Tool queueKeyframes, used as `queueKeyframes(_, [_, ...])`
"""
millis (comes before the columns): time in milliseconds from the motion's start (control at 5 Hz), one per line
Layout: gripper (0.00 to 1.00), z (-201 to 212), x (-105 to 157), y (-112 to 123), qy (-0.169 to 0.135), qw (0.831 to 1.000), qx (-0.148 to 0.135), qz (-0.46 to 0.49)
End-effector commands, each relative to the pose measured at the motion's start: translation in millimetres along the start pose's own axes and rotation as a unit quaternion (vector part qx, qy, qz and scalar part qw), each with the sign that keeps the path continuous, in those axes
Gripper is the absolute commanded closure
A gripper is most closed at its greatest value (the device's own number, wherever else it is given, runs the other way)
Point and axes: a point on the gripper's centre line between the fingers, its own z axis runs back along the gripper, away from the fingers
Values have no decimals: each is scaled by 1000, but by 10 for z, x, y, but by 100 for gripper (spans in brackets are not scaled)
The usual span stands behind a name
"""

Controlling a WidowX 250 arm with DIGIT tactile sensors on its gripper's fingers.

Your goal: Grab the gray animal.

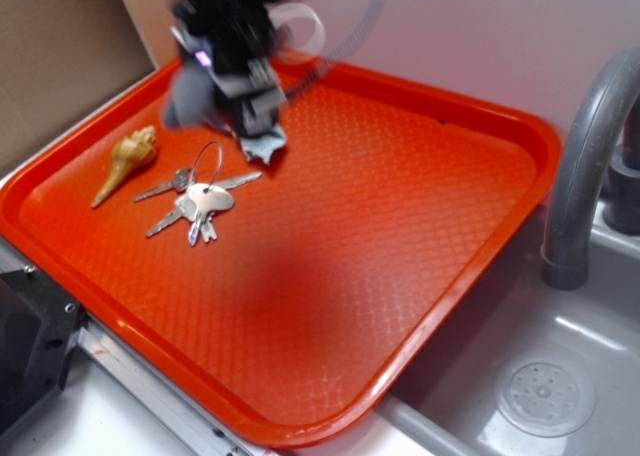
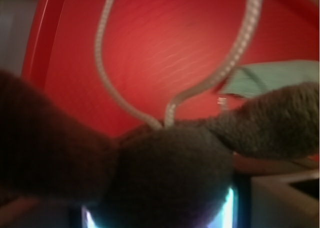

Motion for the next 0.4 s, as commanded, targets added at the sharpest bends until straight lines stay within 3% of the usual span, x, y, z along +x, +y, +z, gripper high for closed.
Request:
queueKeyframes(0, [100, 419, -221, 214, -102, 992, -26, 68])
queueKeyframes(200, [100, 333, -173, 184, -82, 996, -14, 35])
